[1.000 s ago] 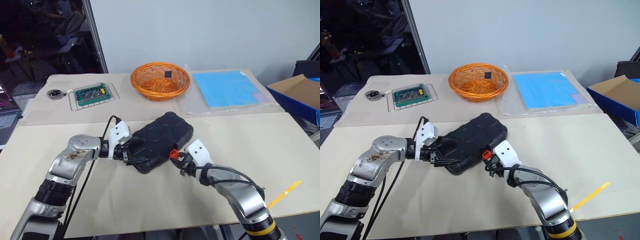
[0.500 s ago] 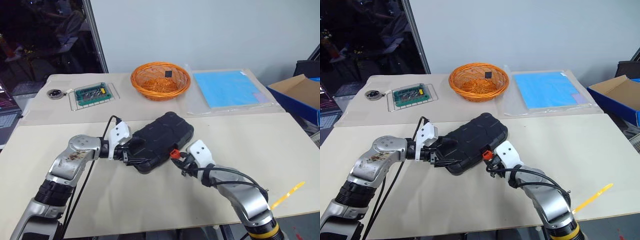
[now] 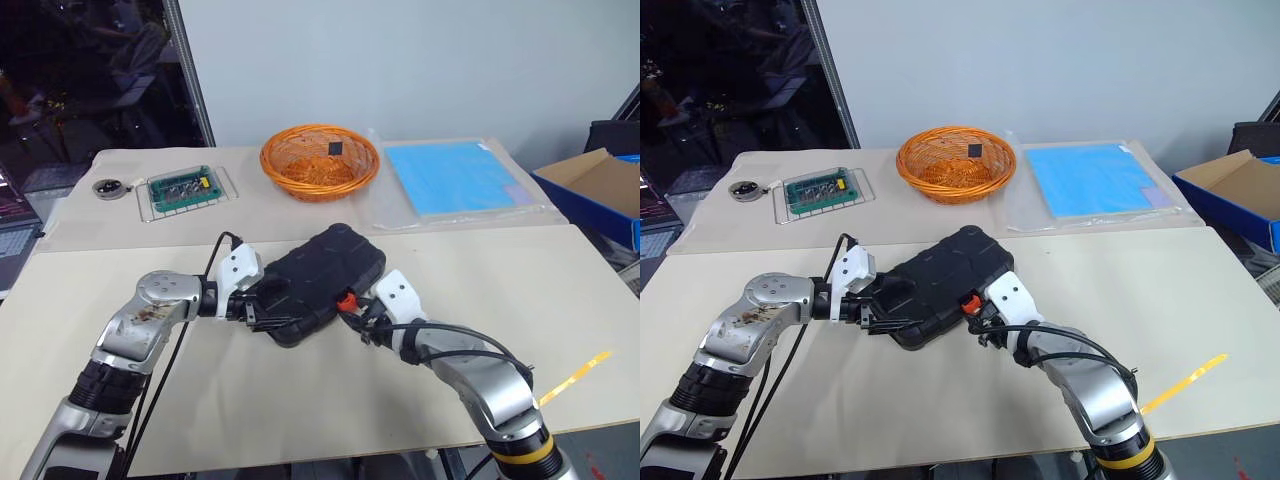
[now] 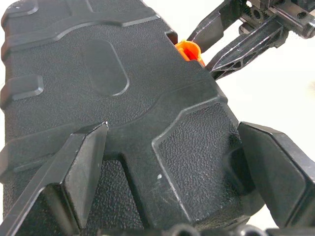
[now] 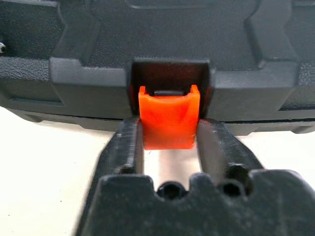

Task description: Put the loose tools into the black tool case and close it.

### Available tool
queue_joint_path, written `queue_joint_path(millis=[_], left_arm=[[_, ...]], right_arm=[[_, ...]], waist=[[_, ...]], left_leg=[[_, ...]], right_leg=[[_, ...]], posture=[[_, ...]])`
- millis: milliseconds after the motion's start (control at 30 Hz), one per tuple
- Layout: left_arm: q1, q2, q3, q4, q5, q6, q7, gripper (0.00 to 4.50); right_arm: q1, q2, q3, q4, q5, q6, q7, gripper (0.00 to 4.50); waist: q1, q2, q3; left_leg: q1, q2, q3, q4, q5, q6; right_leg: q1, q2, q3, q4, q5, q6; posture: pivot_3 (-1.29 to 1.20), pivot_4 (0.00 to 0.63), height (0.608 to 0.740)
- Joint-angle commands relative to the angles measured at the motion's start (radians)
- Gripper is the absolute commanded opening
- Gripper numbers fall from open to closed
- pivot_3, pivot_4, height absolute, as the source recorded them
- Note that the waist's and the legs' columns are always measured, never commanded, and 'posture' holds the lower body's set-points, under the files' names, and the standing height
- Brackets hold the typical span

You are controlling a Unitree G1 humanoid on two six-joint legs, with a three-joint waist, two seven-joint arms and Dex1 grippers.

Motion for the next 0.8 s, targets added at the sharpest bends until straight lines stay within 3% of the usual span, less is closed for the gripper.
queue_joint_path(millis=[33, 300, 467, 600, 800], left_arm=[[0.029, 0.003, -0.04, 0.02, 0.028, 0.025, 0.002, 4.5], [0.028, 0.001, -0.04, 0.024, 0.026, 0.026, 0.004, 4.5], [0.024, -0.001, -0.043, 0.029, 0.029, 0.021, 0.003, 4.5], [0.024, -0.001, -0.043, 0.031, 0.03, 0.019, 0.003, 4.5], [0.021, -0.001, -0.044, 0.035, 0.032, 0.014, 0.003, 4.5]], right_arm=[[-0.004, -0.01, -0.048, -0.095, 0.036, 0.017, 0.01, 2.73], [0.058, -0.073, -0.121, -0.194, 0.109, 0.1, 0.037, 2.73], [0.064, -0.049, -0.131, -0.174, 0.13, 0.121, 0.011, 1.38], [0.039, -0.027, -0.109, -0.115, 0.112, 0.092, -0.015, 0.02], [-0.018, -0.001, -0.08, -0.036, 0.086, 0.045, -0.029, 0.02]], waist=[[0.001, 0.0, 0.0], [0.005, 0.0, 0.0], [0.004, 0.0, 0.0], [0.004, 0.0, 0.0], [0.004, 0.0, 0.0]], left_leg=[[0.0, 0.001, 0.0, 0.0, 0.0, 0.0], [-0.001, 0.001, 0.0, 0.0, 0.0, 0.0], [-0.001, 0.001, 0.0, 0.0, 0.0, 0.0], [0.0, 0.002, 0.0, 0.0, 0.0, 0.0], [0.0, 0.002, 0.0, 0.0, 0.0, 0.0]], right_leg=[[0.0, 0.001, 0.0, 0.0, 0.0, 0.0], [0.0, 0.0, 0.0, -0.001, 0.0, -0.001], [0.0, 0.0, 0.0, -0.001, 0.0, 0.0], [0.0, 0.001, 0.0, -0.001, -0.002, 0.003], [0.0, 0.001, 0.0, -0.001, -0.001, 0.002]], posture=[[0.0, 0.15, 0.74], [0.0, 0.15, 0.74], [0.0, 0.15, 0.74], [0.0, 0.15, 0.74], [0.0, 0.15, 0.74]])
